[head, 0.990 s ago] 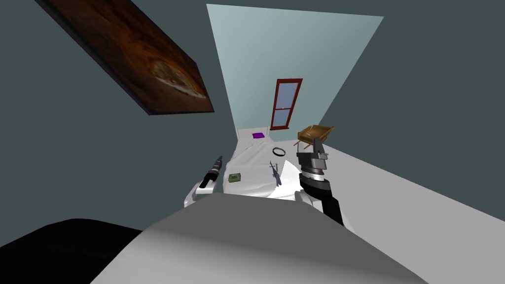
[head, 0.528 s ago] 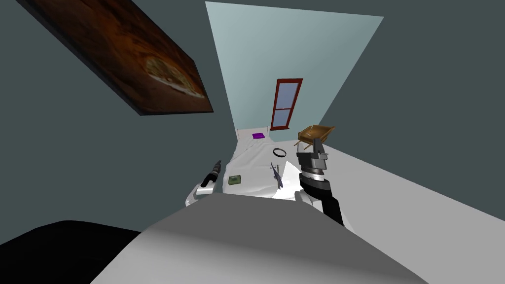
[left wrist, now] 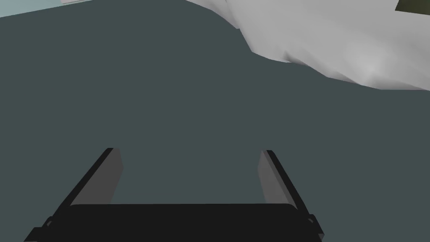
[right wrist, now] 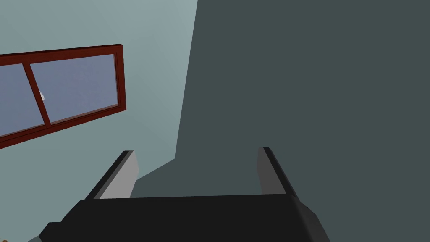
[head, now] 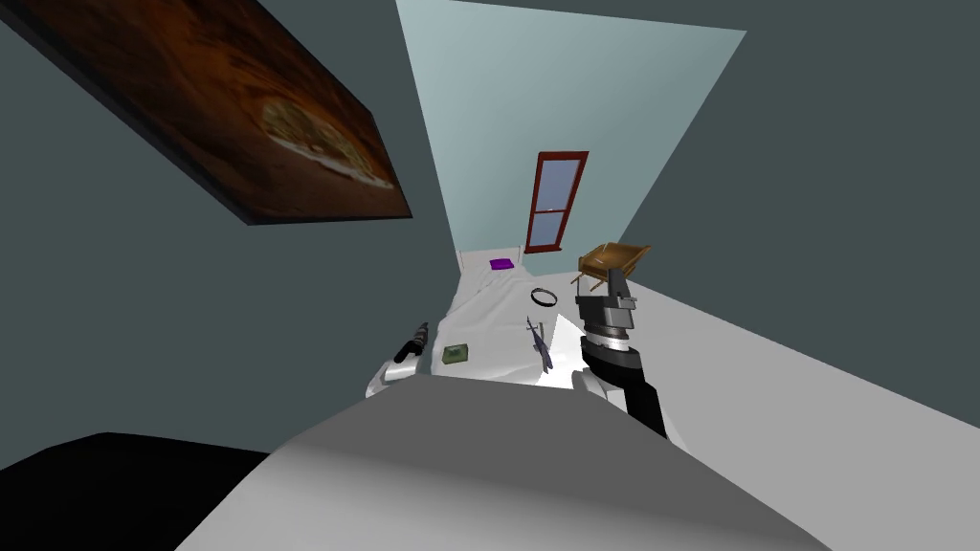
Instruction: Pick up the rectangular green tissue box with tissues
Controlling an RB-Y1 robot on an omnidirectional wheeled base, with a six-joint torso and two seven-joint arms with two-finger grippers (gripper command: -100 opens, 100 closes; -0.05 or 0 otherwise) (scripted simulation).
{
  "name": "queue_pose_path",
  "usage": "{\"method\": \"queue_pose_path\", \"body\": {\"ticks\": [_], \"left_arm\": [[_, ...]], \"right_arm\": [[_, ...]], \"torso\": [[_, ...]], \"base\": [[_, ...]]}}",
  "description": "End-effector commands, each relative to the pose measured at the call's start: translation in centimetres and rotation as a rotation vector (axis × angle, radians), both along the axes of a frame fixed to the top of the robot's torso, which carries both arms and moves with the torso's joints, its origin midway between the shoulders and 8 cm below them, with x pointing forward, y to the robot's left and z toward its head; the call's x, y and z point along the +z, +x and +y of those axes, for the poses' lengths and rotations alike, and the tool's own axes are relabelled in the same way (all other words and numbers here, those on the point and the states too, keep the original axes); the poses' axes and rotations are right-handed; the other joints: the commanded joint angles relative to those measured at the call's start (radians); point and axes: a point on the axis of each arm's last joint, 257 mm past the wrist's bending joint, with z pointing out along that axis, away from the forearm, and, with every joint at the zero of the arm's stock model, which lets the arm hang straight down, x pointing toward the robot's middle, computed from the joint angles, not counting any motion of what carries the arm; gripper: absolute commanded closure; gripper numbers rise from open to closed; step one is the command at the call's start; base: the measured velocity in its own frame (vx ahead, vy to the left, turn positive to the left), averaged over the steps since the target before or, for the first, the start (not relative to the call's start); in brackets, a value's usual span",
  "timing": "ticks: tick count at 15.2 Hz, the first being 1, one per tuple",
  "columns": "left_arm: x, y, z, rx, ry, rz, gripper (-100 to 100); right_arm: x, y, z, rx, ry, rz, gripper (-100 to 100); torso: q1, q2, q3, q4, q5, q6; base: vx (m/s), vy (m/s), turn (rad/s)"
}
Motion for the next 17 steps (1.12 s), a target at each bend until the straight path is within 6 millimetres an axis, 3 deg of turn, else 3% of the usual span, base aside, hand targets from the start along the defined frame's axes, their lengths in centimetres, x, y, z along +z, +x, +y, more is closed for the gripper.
{"method": "queue_pose_path", "body": {"ticks": [1,2,3,4,5,6,7,8,10,12,13,14,16,17], "left_arm": [[-2.5,-1.4,0.1,0.042,-0.052,0.064,-100],[-2.6,-1.5,0.1,0.043,-0.052,0.065,-100],[-4.4,-2.4,-0.2,0.07,-0.09,0.105,-100],[-4.4,-2.4,-0.2,0.07,-0.09,0.106,-100],[-6.2,-3.4,-0.6,0.096,-0.128,0.146,-100],[-6.2,-3.4,-0.6,0.096,-0.128,0.146,-100],[-7.9,-4.3,-1.3,0.12,-0.167,0.183,-100],[-7.9,-4.3,-1.3,0.12,-0.167,0.183,-100],[-10.7,-5.8,-3.1,0.159,-0.244,0.247,-100],[-11.0,-6.1,-3.2,0.161,-0.246,0.253,-100],[-12.3,-6.9,-4.4,0.178,-0.285,0.284,-100],[-12.3,-6.9,-4.4,0.178,-0.285,0.284,-100],[-14.7,-8.3,-7.2,0.204,-0.362,0.34,-100],[-14.7,-8.3,-7.2,0.204,-0.362,0.34,-100]], "right_arm": [[0.0,0.0,0.0,0.0,0.0,0.0,0],[0.0,0.0,0.0,0.0,0.0,0.0,0],[0.0,0.0,0.0,0.0,0.0,0.0,0],[0.0,0.0,0.0,0.0,0.0,0.0,0],[0.0,0.0,0.0,0.0,0.0,0.0,0],[0.0,0.0,0.0,0.0,0.0,0.0,0],[0.0,0.0,0.0,0.0,0.0,0.0,0],[0.0,0.0,0.0,0.0,0.0,0.0,0],[0.0,0.0,0.0,0.0,0.0,0.0,0],[0.0,0.0,0.0,0.0,0.0,0.0,0],[0.0,0.0,0.0,0.0,0.0,0.0,0],[0.0,0.0,0.0,0.0,0.0,0.0,0],[0.0,0.0,0.0,0.0,0.0,0.0,0],[0.0,0.0,0.0,0.0,0.0,0.0,0]], "torso": [[0.0,0.0,0.0,0.0,0.0,0.0],[0.0,0.0,0.0,0.0,0.0,0.0],[0.0,0.0,0.0,0.0,0.0,0.0],[0.0,0.0,0.0,0.0,0.0,0.0],[0.0,0.001,0.0,0.0,0.0,0.0],[-0.001,0.001,0.0,0.0,0.0,0.0],[-0.001,0.001,0.0,0.0,0.0,0.0],[0.0,0.0,0.0,0.0,0.0,0.0],[0.0,0.0,0.0,0.0,0.0,0.0],[0.0,0.0,0.0,0.0,0.0,0.0],[-0.001,0.001,0.0,0.0,0.0,0.0],[-0.001,0.001,0.001,0.0,0.0,0.0],[-0.001,0.001,0.001,0.0,0.0,0.0],[-0.001,0.001,0.001,0.0,0.0,0.0]], "base": [[0.056,0.029,-0.016],[0.047,0.028,-0.011],[0.048,0.024,-0.014],[0.044,0.021,-0.009],[0.048,0.023,-0.015],[0.05,0.023,-0.013],[0.059,0.032,-0.013],[0.058,0.031,-0.012],[0.057,0.033,-0.016],[0.044,0.019,-0.008],[0.03,0.013,-0.006],[0.03,0.011,-0.009],[0.042,0.021,-0.014],[0.045,0.025,-0.016]]}}
